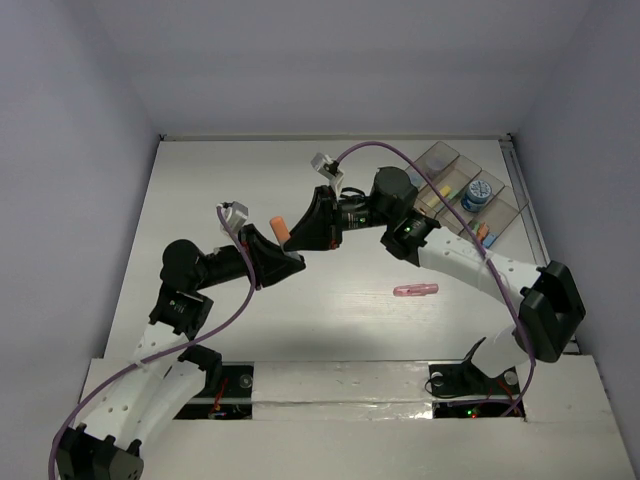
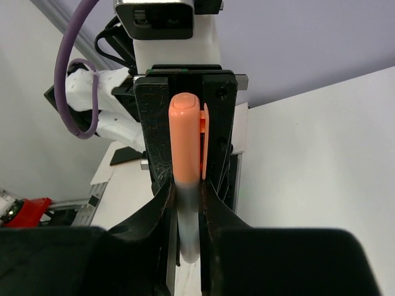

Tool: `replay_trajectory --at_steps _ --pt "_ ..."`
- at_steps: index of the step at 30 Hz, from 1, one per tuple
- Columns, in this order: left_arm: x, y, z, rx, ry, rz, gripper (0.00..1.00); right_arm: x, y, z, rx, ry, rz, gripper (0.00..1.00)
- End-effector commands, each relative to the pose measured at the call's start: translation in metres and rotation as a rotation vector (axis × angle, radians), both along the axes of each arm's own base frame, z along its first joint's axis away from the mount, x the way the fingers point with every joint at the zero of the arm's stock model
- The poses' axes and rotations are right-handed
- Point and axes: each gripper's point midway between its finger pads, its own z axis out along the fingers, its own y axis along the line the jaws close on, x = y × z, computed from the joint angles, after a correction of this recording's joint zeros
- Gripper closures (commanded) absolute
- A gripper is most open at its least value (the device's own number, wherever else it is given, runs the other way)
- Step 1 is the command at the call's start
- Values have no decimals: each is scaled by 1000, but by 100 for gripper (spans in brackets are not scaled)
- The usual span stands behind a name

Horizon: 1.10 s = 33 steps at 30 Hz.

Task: Sort the stationery into containers
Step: Place the pen in the storage box.

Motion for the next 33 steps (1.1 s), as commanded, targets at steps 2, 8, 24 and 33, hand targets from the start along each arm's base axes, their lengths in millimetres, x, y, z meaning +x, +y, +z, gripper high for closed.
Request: replay_trajectory --at_steps 2,8,24,33 --pt "0 2 13 -15 -73 19 90 4 -8 31 67 -57 -109 100" --pt "0 3 14 -18 -77 33 61 35 -36 35 88 -6 -291 100" --pt "-12 11 14 44 -139 43 21 174 -244 -17 90 272 -1064 100" --pt "-4 21 6 131 -158 231 20 238 -351 -83 16 409 -1501 100"
